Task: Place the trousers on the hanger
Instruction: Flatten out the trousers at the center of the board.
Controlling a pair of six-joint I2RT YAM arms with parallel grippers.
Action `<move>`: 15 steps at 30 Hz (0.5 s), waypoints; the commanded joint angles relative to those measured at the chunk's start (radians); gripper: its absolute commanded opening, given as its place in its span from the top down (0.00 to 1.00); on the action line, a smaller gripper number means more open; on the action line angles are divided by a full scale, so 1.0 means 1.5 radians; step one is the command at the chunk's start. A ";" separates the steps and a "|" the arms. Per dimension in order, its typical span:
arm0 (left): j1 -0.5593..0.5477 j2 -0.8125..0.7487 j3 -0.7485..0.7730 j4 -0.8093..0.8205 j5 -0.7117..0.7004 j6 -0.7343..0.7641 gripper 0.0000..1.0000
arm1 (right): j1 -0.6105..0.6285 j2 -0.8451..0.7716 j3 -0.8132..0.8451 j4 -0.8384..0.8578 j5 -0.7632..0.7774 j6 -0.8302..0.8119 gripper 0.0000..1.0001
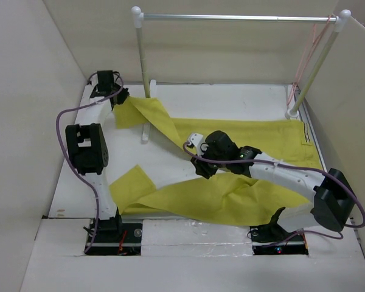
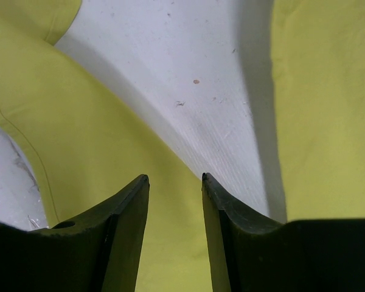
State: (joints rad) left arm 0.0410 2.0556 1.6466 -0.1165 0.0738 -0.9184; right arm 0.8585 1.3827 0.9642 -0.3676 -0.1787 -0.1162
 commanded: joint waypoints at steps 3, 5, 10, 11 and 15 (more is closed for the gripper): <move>-0.006 -0.259 0.029 -0.053 -0.119 0.088 1.00 | -0.015 0.013 0.042 0.022 0.010 -0.022 0.54; -0.006 -0.324 -0.079 -0.025 -0.172 0.101 1.00 | -0.023 0.020 0.040 0.026 -0.005 -0.030 0.54; -0.019 -0.514 -0.389 0.043 -0.281 0.116 1.00 | -0.046 0.032 0.027 0.028 -0.033 -0.047 0.54; -0.008 -0.532 -0.430 0.043 -0.280 0.101 1.00 | -0.053 0.033 0.026 0.027 -0.034 -0.053 0.54; 0.058 -0.551 -0.545 -0.011 -0.267 0.021 0.93 | -0.069 0.027 0.019 0.015 -0.049 -0.067 0.54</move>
State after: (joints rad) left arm 0.0704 1.1656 0.9302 -0.0608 -0.2752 -0.8211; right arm 0.7696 1.4338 0.9848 -0.3664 -0.2146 -0.1822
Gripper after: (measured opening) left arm 0.053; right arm 0.461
